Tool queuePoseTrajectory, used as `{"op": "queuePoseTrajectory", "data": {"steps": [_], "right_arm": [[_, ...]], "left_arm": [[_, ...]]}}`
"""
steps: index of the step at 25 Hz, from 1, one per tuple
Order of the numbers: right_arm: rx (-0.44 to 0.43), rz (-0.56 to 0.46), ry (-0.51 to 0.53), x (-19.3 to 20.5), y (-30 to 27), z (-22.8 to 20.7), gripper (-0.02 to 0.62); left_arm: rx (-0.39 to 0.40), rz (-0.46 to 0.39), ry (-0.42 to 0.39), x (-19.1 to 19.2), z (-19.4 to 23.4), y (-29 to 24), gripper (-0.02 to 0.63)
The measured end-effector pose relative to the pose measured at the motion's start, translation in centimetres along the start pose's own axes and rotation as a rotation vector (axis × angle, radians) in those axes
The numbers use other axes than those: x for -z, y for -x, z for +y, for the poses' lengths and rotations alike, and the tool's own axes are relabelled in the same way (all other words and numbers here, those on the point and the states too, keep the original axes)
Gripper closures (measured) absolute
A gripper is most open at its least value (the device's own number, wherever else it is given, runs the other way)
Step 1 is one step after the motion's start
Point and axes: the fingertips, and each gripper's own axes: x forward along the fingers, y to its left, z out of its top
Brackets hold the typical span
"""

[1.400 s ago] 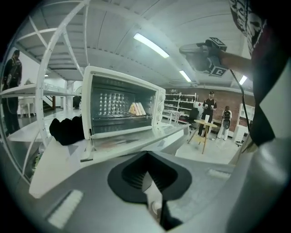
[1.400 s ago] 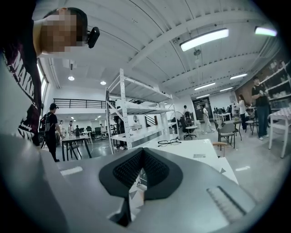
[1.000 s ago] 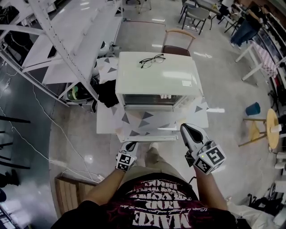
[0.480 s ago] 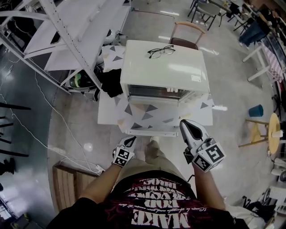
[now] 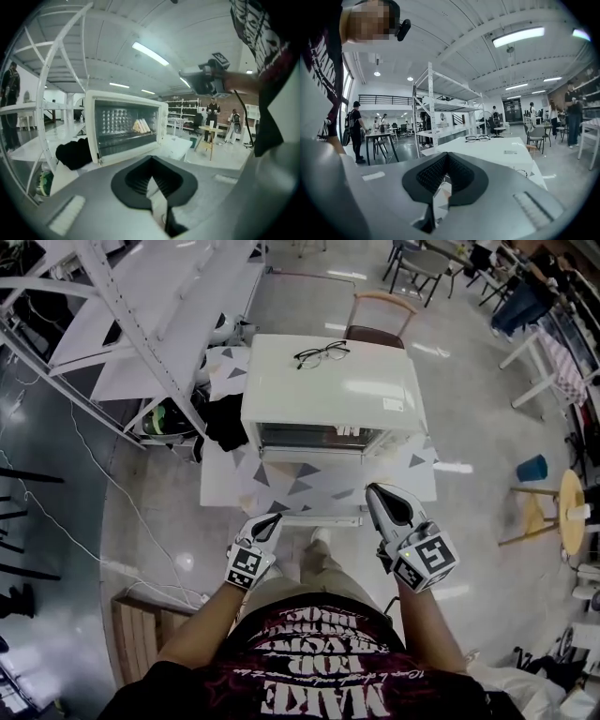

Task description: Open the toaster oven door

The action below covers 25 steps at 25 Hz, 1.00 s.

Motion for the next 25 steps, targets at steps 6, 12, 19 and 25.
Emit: {"op": "queuePoseTrajectory", "data": {"steps": [6, 12, 19, 25], "right_arm": [[0.022, -0.014, -0.003, -0.2, 0.6, -0.4, 0.571], [0.037, -0.026, 0.003, -0.6, 1.2, 0.0, 0.571], [0.049, -0.054, 0.016, -2.0, 1.2, 0.8, 0.571], [0.066, -0.077, 0.039, -3.5, 1.6, 2.1, 0.571]], "left_arm": [[-0.044, -0.087, -0.025, -7.0, 1.7, 1.1, 0.603], [-0.076, -0.156, -0.022, -12.6, 2.3, 2.8, 0.603], [-0.086, -0.257, -0.033, -19.2, 3.0, 5.5, 0.603], [-0.086, -0.351, -0.069, -24.3, 3.3, 8.3, 0.603]]}}
